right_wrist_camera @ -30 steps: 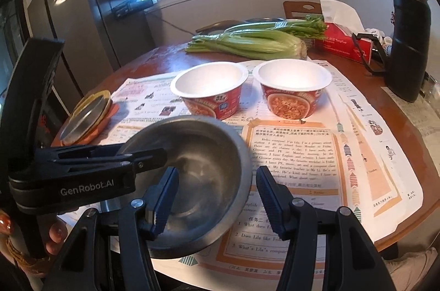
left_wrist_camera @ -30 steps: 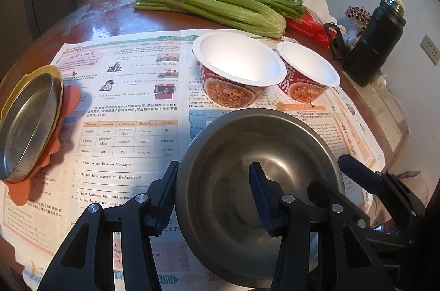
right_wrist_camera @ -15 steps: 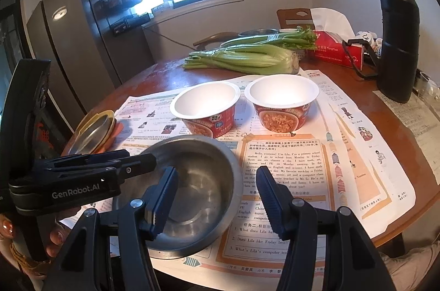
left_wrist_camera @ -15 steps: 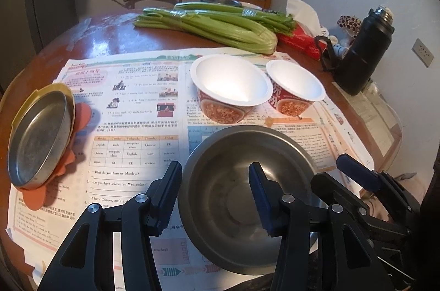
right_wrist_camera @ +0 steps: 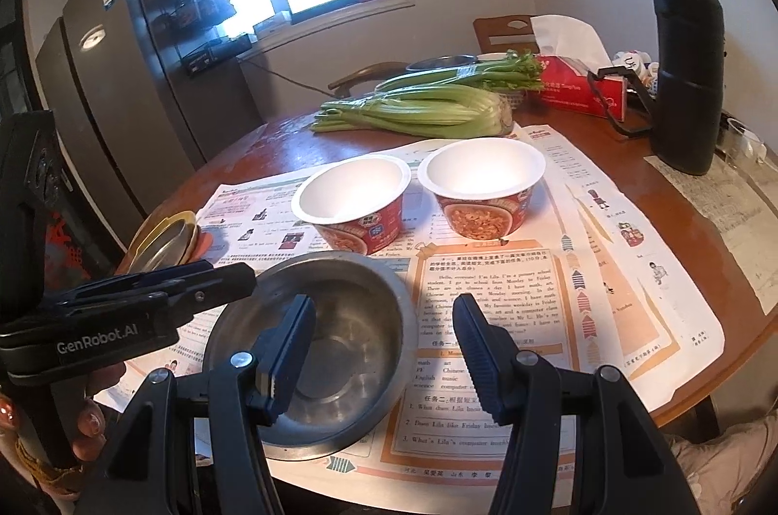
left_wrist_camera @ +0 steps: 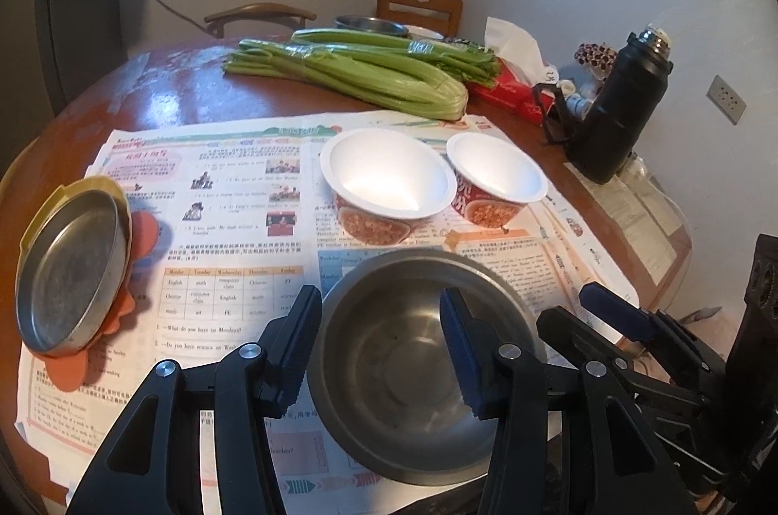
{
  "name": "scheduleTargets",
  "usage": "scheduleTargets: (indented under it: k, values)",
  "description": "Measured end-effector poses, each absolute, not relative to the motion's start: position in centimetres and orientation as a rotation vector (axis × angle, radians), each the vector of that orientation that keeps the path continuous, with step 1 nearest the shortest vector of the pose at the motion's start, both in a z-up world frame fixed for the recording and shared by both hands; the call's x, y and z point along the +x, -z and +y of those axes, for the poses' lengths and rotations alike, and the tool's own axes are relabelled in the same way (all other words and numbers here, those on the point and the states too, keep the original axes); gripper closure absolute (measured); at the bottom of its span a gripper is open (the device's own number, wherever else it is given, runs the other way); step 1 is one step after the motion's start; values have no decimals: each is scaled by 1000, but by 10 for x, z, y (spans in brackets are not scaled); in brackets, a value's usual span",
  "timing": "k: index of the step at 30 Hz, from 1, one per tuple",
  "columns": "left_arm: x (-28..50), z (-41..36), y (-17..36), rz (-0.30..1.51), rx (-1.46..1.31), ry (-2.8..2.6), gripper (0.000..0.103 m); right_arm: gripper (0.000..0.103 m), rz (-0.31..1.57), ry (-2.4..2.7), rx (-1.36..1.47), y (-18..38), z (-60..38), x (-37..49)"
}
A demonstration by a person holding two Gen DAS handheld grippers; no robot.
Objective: Organize plates and bowls
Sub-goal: 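Lower the steel bowl onto the table and open the left gripper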
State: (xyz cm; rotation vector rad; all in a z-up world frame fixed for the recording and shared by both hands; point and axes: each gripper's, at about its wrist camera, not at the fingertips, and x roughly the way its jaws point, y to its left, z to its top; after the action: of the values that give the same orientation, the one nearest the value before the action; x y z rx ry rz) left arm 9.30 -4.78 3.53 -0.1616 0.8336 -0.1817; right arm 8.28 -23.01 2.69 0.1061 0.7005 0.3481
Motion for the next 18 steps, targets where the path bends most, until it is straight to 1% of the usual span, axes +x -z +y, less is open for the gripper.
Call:
scheduleTargets:
  k: [10,18]
  values:
    - [127,-47,-56,787,-131,216,51,44,726,-312,160,-38,-236,103]
    - [161,-41,-56,799,-112,215,51,44,731,-297,158,-44,-226,129]
